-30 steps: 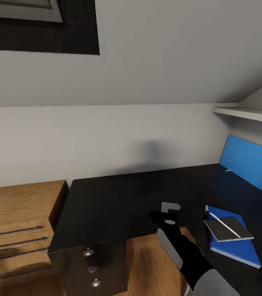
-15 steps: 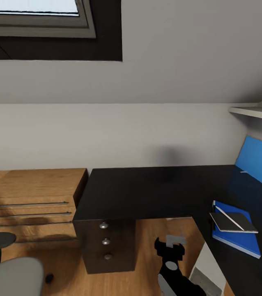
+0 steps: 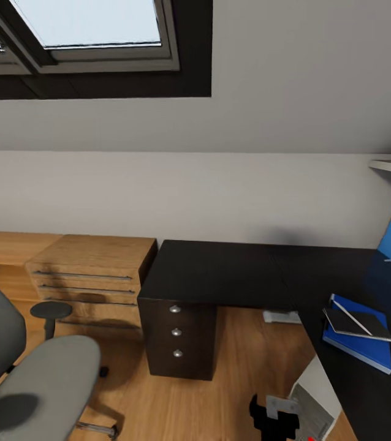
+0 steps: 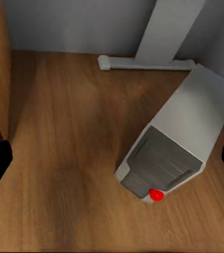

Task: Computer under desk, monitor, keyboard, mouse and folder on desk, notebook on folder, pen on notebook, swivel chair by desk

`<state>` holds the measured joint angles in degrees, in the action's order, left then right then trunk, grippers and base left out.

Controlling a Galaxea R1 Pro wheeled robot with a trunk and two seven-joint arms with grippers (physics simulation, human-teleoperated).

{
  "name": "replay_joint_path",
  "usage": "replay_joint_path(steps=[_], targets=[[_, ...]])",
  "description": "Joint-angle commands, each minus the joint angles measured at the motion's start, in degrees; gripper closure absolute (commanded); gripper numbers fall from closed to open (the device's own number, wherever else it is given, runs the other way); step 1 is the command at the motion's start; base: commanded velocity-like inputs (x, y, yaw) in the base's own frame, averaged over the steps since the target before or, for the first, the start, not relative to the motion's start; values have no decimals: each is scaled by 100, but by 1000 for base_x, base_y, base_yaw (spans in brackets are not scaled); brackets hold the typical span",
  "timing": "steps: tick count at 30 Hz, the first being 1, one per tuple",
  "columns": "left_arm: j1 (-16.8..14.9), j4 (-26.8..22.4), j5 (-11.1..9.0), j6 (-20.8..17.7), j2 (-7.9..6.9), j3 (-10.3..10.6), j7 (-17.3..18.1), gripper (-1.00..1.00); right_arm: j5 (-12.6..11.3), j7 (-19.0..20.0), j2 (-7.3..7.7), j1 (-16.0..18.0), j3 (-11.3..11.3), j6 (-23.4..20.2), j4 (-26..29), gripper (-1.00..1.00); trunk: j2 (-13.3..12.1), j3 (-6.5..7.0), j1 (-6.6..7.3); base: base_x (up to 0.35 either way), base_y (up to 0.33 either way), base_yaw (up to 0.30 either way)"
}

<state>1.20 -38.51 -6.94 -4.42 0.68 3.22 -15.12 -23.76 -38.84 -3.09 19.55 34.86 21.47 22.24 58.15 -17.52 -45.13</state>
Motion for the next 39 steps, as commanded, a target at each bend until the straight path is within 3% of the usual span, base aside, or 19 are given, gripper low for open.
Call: replay_joint_path(steps=[1,2,5,6,10,11,14,19,24,25,29,39], targets=[[3,49,-58,-14,-7,29,-45,-100,-51,-5,-29,7,79,188,-154,-100,5,-6,3,-335,-121,281],[3,276,-51,160,-16,29,-44,-100,-46,91,-131,6,135,722,-637,-100,5,-6,3,-335,-118,281],[3,573,-46,528,-45,31,-44,-100,-44,220,-232,6,165,1258,-1096,-100,5,-6,3,-335,-113,281],[3,835,-44,832,-66,32,-44,-100,-43,327,-300,5,176,1560,-1387,-100,5,-6,3,-336,-106,281],[3,1560,-34,1645,-96,38,-43,-100,-46,700,-433,-2,185,2028,-1994,-100,5,-6,3,-335,-100,283],[3,1969,-31,2070,-106,42,-42,-100,-48,916,-472,-22,186,2157,-2171,-100,5,-6,3,-213,-61,286],[3,2349,-29,2434,-142,49,-38,-100,-46,1035,-490,-78,187,2291,-2261,-100,5,-6,3,-138,-40,287],[3,3095,-20,3025,-292,61,50,-100,-35,1144,-487,-206,182,3031,-2342,-100,5,-6,3,-42,-12,288],[3,3269,-19,3622,-328,65,131,-100,-33,1162,-474,-318,178,3584,-2353,-100,5,-6,3,-13,-2,288],[3,3324,-18,3965,-325,72,147,-100,-33,1165,-466,-345,174,3728,-2354,-100,5,-6,3,-140,-1,288],[4,3394,-18,4282,-317,79,155,-100,-32,1167,-460,-365,171,3835,-2356,-100,5,-6,3,-229,11,288],[5,3428,-57,4429,-344,59,104,-100,-30,1168,-459,-409,173,3853,-2356,-100,5,-6,3,-291,143,288]])
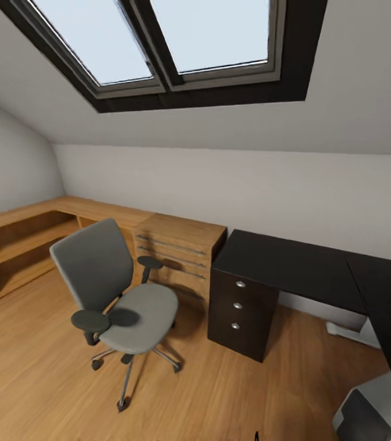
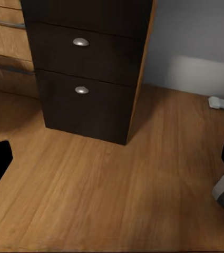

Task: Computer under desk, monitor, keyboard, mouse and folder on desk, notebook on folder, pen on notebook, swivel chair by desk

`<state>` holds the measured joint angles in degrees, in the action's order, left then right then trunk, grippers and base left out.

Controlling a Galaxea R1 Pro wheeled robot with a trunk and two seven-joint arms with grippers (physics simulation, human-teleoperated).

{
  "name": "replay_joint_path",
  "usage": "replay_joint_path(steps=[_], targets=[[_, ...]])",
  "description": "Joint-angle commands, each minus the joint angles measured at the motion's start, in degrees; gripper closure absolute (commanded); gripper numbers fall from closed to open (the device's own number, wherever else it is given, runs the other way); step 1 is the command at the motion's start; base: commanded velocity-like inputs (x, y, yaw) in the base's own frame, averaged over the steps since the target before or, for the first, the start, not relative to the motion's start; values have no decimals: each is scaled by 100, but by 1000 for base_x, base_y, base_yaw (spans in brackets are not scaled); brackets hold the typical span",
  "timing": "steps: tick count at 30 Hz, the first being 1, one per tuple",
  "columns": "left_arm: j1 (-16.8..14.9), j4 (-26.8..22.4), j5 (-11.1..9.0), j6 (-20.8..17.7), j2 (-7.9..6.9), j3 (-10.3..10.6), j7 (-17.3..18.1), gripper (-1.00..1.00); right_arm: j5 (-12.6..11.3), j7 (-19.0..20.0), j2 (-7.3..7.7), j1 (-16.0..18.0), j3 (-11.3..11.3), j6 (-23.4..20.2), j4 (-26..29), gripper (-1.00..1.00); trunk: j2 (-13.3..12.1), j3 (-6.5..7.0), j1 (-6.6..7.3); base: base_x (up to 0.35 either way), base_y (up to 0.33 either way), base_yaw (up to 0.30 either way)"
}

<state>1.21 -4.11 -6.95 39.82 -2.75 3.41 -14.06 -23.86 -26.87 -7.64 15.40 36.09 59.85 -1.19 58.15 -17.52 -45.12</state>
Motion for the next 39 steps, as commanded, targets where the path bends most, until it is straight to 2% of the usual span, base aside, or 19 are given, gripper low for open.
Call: replay_joint_path(steps=[1,7,11,13,15,19,22,26,28,35,39], targets=[[5,-12,-57,4,-2,38,-6,-100,-20,-29,-3,3,50,15,-13,-100,5,-6,2,-201,171,288],[2,-11,-65,22,-6,27,-17,-100,-14,-29,52,-15,53,15,-9,-100,5,-6,2,-56,49,288],[3,-11,-109,204,-11,17,-24,-100,-14,-29,141,-69,55,15,-6,-100,5,-6,2,-10,9,288],[2,-11,-227,480,-13,14,-25,-100,-9,-29,238,-88,59,15,-5,-100,5,-6,2,-4,4,288],[3,-11,-587,896,-14,12,-19,-100,26,-28,445,-102,58,15,-8,-100,5,-6,2,-2,2,288],[5,-14,-912,1103,-10,20,12,-100,37,-23,668,-109,57,15,-13,-100,5,-6,2,-1,1,288],[3,-27,-1012,1162,50,39,31,-100,33,-15,808,-114,56,15,-19,-100,5,-6,2,0,0,288],[3,-81,-1035,1211,217,62,24,-100,27,-13,855,-115,56,15,-15,-100,5,-6,2,0,0,288],[2,-190,-1040,1216,253,69,21,-100,22,-12,863,-116,56,15,-16,-100,5,-6,2,0,0,288],[2,-1082,-1092,1081,248,48,-7,-100,-9,-18,873,-116,56,15,-20,-100,5,-6,2,0,0,288],[2,-1229,-1102,779,227,36,-13,-100,-17,-20,861,-116,56,15,-21,-100,5,-6,2,0,0,288]])
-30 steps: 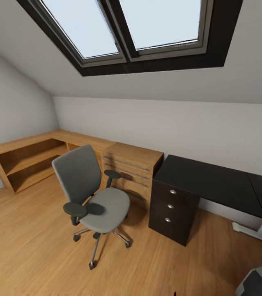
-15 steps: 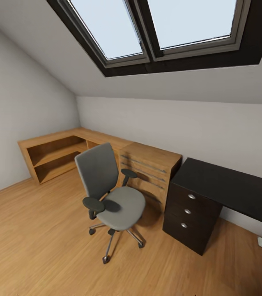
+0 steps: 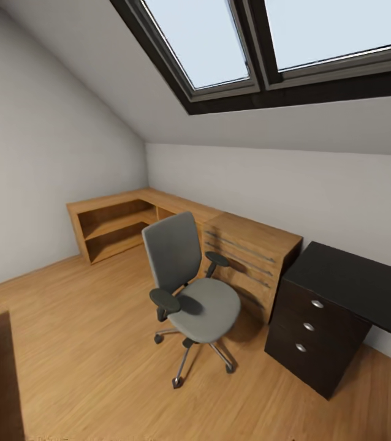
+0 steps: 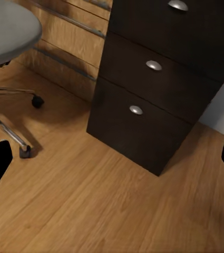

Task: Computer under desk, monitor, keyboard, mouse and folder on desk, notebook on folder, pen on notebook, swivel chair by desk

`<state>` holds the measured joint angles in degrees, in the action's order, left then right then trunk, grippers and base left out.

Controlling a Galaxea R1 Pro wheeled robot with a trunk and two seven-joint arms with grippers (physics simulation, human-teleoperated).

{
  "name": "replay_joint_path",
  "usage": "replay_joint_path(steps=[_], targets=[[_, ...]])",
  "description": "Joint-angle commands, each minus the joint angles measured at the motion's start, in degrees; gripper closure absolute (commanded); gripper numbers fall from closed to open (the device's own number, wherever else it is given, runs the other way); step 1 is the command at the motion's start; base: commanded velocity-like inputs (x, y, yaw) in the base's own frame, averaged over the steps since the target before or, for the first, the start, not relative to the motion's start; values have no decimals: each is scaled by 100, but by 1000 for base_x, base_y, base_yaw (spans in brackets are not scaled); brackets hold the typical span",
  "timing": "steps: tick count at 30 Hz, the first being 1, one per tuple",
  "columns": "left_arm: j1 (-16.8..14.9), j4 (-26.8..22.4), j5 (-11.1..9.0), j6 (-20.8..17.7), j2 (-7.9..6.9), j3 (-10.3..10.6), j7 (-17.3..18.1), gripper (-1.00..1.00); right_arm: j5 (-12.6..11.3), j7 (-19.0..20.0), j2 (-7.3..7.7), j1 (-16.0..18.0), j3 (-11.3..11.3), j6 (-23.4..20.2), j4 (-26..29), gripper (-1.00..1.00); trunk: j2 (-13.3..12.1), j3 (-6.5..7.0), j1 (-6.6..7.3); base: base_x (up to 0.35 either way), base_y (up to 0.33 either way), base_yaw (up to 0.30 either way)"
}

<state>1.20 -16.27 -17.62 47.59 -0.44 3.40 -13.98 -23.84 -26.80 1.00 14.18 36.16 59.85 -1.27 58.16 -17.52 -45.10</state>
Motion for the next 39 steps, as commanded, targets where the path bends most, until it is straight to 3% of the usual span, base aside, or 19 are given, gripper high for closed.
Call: replay_joint_path(steps=[1,5,12,23,28,39], targets=[[3,-31,-33,-90,-5,33,-21,-100,-20,-28,-10,6,49,15,-13,-100,4,-6,-1,0,0,288],[3,239,-25,-418,-49,30,17,-100,-24,-38,-39,6,49,15,-14,-100,4,-6,-1,0,0,288],[3,545,3,-383,-57,56,35,-100,-24,-43,-53,6,55,15,-14,-100,4,-6,-1,3,0,288],[3,596,16,-379,-61,80,44,-100,-18,-40,-65,6,58,15,-14,-100,4,-6,-1,228,0,288],[3,598,12,-381,-62,81,41,-100,5,-23,-187,6,57,15,-14,-100,4,-6,-1,274,0,289],[3,599,13,-383,-47,85,44,-100,26,-10,-226,6,50,15,-14,-100,4,-6,-1,44,0,289]])
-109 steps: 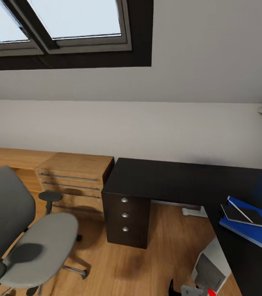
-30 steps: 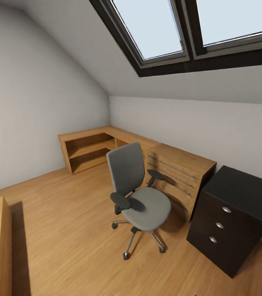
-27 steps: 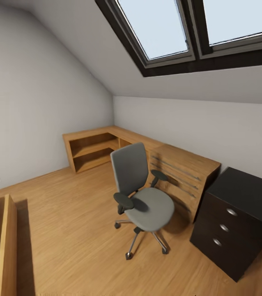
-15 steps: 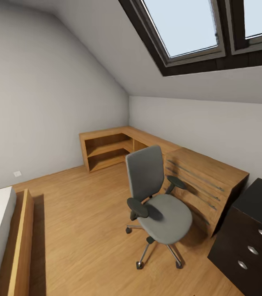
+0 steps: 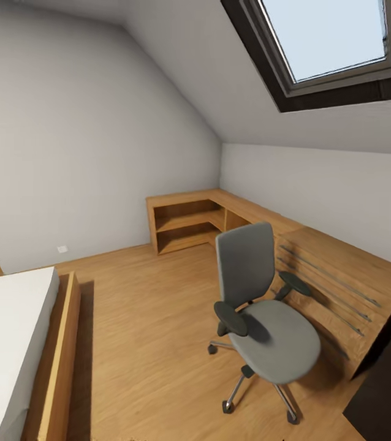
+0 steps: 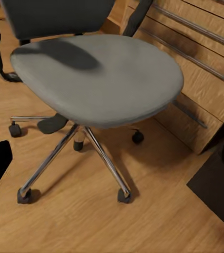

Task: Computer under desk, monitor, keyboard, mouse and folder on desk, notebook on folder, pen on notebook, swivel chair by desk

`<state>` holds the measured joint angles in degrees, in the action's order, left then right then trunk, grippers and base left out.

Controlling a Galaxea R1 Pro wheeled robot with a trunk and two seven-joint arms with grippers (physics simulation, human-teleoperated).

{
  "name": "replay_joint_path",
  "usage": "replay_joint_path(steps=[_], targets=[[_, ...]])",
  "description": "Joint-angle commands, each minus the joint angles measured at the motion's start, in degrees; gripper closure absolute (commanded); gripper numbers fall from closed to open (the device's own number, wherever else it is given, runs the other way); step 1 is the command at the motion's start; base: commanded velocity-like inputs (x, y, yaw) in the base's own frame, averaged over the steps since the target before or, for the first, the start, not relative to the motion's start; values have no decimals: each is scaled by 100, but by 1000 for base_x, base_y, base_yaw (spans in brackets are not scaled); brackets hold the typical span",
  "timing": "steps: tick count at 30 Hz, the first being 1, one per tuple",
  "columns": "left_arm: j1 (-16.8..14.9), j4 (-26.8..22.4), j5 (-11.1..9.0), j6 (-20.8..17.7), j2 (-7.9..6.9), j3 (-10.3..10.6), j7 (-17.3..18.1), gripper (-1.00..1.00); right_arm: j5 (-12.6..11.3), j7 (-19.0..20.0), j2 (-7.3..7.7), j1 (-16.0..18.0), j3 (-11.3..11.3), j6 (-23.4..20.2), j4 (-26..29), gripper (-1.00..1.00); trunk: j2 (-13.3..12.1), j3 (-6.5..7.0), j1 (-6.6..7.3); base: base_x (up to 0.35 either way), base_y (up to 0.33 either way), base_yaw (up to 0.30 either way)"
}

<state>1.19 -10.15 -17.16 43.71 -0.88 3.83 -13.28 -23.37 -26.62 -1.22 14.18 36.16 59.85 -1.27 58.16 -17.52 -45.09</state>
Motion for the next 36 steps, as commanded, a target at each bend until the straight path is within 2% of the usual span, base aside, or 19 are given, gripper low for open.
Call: replay_joint_path(steps=[1,23,36], targets=[[4,-13,-33,1,-2,43,-26,-100,-20,-28,-3,8,50,15,-13,-100,4,-6,-1,49,0,289],[4,-13,-30,-28,6,46,-34,-100,-18,-28,-9,-6,49,15,-13,-100,4,-6,-1,283,0,289],[4,-13,-31,-31,5,49,-35,-100,-18,-28,-8,-19,49,15,-13,-100,4,-6,-1,100,0,288]])
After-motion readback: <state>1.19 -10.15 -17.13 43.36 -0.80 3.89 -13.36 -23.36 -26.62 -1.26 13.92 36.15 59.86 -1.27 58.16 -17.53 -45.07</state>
